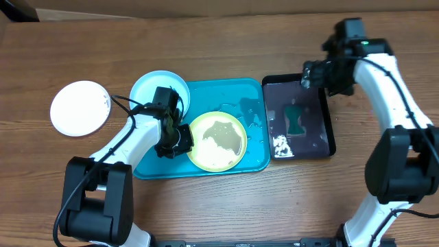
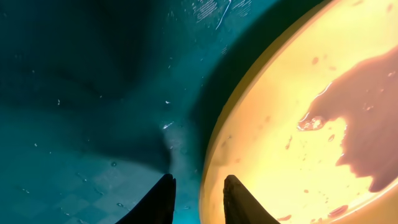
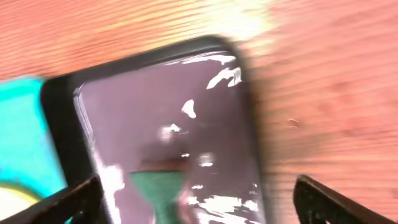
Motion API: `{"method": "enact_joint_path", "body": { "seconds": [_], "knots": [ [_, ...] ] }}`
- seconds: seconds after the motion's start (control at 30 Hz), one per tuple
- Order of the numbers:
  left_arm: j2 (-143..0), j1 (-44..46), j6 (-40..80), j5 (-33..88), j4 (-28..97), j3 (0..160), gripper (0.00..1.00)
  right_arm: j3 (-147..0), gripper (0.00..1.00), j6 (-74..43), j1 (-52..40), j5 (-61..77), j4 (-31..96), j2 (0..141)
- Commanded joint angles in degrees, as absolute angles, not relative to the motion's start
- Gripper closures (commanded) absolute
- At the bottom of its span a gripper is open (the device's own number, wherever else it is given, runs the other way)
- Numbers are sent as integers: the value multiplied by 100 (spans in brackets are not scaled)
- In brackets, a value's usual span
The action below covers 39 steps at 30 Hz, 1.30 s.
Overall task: Clean dirty plates on tray and stack at the side
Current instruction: 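Return the sponge to the black tray, release it, raise right gripper, then lift the yellow plate by its rim with the left gripper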
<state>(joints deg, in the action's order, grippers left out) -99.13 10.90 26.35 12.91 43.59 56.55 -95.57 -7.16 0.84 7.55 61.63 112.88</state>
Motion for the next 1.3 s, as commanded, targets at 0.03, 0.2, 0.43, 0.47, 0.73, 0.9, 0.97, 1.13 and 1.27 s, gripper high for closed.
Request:
{"method": "enact_joint_path", "body": {
  "seconds": [0.03, 0.2, 0.43, 0.47, 0.73, 0.9, 0.97, 1.13, 1.27],
  "knots": [
    [-9974, 1129, 2574, 1313, 4294, 5586, 71, -9642, 0, -1031, 620, 755, 6184, 11198],
    [-9974, 1131, 2574, 1306, 4274, 5586, 73, -9640, 0, -1031, 878, 755, 6182, 11198],
    [-9974, 1251, 2574, 1308, 4167, 5507, 78, -9640, 0, -1031, 908, 753, 6182, 11198],
    [-9974, 1286, 2580, 1313, 4139, 5485, 78, -9640, 0, -1031, 908, 755, 6182, 11198],
    [-9974, 1461, 2587, 1306, 4003, 5435, 96, -9640, 0, -1031, 908, 753, 6180, 11198],
    [-9974, 1356, 2567, 1144, 4278, 5800, 96, -9640, 0, -1028, 908, 751, 6182, 11198],
    [-9974, 1341, 2517, 965, 4491, 6125, 96, -9640, 0, -1028, 908, 753, 6180, 11198],
    [-9974, 1347, 2294, 521, 5068, 7251, 96, -9640, 0, -1028, 908, 753, 6180, 11198],
    [-9974, 1352, 2270, 491, 5133, 7872, 96, -9640, 0, -1028, 908, 755, 6180, 11198]
  ]
}}
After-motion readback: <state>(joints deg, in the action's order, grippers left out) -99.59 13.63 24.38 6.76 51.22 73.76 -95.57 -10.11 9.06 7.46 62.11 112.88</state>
